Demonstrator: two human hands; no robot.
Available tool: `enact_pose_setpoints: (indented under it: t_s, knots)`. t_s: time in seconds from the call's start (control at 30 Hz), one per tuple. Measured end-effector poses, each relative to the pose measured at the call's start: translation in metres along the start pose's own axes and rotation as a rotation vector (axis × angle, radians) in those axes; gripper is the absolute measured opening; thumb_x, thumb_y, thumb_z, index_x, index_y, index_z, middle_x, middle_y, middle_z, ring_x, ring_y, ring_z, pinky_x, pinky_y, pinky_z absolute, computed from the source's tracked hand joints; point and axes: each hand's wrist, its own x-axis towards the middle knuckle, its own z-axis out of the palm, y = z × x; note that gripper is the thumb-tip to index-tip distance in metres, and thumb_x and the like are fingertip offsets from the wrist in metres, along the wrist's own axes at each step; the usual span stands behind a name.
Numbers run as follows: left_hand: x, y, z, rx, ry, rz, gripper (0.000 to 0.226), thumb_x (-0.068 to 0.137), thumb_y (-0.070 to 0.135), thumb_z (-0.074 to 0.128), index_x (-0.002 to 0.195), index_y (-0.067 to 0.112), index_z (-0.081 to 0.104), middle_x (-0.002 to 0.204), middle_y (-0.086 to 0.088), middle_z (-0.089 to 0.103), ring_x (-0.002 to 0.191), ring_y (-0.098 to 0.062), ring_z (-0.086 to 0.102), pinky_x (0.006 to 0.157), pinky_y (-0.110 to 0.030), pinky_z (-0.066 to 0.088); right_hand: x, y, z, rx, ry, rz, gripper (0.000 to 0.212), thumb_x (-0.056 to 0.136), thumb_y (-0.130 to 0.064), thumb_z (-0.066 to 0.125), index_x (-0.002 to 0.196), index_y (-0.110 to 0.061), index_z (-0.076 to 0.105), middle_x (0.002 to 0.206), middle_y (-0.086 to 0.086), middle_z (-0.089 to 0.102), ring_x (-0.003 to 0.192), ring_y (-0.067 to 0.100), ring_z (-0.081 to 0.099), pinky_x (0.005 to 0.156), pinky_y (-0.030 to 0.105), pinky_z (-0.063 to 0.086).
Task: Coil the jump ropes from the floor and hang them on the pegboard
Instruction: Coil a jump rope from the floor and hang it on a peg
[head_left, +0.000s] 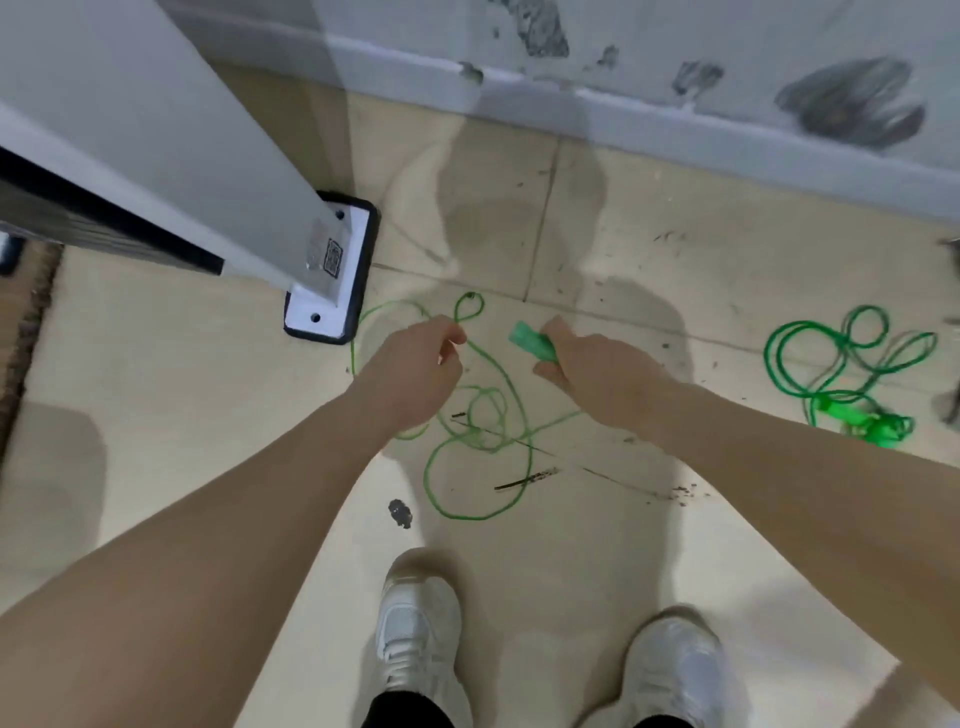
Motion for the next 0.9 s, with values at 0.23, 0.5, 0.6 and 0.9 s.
enact_pose_setpoints:
  t_s: [0.23, 0.5, 0.6, 0.9]
  knots:
    - [-0.091, 0.180, -0.118, 0.324, 0.148, 0.324, 0.084, 0.075, -0.007, 0.047, 0.148, 0.015, 0.011, 0.151, -0.003, 0.019, 0.137, -0.020, 0.021, 0.106, -0.028, 0.021, -0.124, -0.072, -0.191, 0.103, 0.232, -0.068, 0.029, 0.087, -0.007, 0.047, 0.115, -0.012, 0.044, 0.087, 0.003, 0.057, 0.071, 0.019, 0.049, 0.064, 0.033, 0.041]
    - [-0.245, 0.339, -0.279, 0.663, 0.093, 0.599, 0.042, 0.094, 0.036, 0.043, 0.130, 0.016, 0.034, 0.089, -0.003, 0.061, 0.089, -0.028, 0.062, 0.068, -0.033, 0.046, -0.323, -0.199, -0.379, 0.417, 0.465, -0.065, 0.011, 0.079, -0.018, 0.068, 0.078, -0.020, 0.057, 0.086, 0.001, 0.061, 0.079, 0.011, 0.051, 0.070, 0.022, 0.040]
    - [-0.308, 0.372, -0.332, 0.485, 0.146, 0.564, 0.038, 0.086, 0.055, 0.051, 0.093, 0.018, 0.053, 0.080, -0.001, 0.057, 0.078, -0.021, 0.057, 0.062, -0.031, 0.038, -0.385, -0.232, -0.412, 0.420, 0.504, -0.045, 0.016, 0.079, -0.028, 0.070, 0.078, -0.021, 0.056, 0.073, -0.003, 0.057, 0.066, 0.009, 0.048, 0.059, 0.020, 0.036]
    - [-0.411, 0.389, -0.398, -0.602, 0.184, 0.432, 0.026, 0.092, 0.037, 0.053, 0.081, 0.015, 0.061, 0.060, 0.000, 0.056, 0.061, -0.014, 0.055, 0.060, -0.023, 0.038, -0.518, -0.263, -0.411, 0.727, 0.685, -0.043, 0.037, 0.095, -0.021, 0.050, 0.059, -0.017, 0.044, 0.054, -0.003, 0.037, 0.053, 0.012, 0.030, 0.054, 0.027, 0.025]
